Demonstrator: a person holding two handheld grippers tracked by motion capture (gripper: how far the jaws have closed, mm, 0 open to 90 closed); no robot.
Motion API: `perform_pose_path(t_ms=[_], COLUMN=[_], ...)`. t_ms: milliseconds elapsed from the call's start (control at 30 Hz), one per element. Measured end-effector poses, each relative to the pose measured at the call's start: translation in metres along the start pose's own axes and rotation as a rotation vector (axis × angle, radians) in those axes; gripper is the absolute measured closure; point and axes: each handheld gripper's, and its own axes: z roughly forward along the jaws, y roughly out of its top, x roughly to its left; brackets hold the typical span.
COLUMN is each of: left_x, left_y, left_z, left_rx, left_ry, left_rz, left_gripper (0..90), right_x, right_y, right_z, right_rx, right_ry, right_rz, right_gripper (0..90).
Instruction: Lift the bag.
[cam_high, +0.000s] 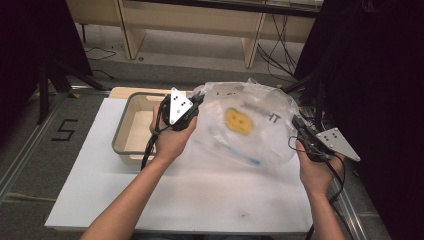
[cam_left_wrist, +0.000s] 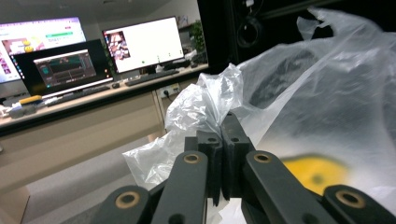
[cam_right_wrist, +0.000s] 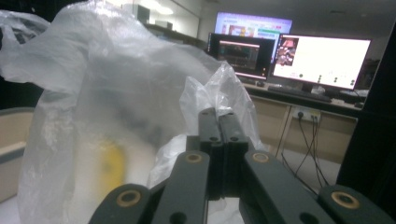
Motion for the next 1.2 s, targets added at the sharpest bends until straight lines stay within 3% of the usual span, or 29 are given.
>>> perform_pose_path(t_ms=[333,767,1000,1200], left_x=[-0.003,-0.001,-0.002,-0.004], left_y=[-0.013,-0.022,-0.020,-0.020], left_z=[0.014,0.020,0.019,0.019], left_rx=[0.087,0.131,0.108,0.102], left_ry=[0.009,0.014,0.018,0.011], left_rz=[0.033,0.025,0.022,0.014], left_gripper=[88.0,86.4,77.8,60.4], right_x=[0.002,0.006,0.006,0.004], right_y=[-0.015,-0.024,-0.021,-0.019], right_z=[0.011,0.019,0.018,0.015], right_rx=[0.058,0.119,0.112,0.096], right_ry=[0.008,0.040,0.040,0.017], right_rz=[0.005,-0.003,-0.005,-0.014], right_gripper=[90.0,90.0,86.9,76.9])
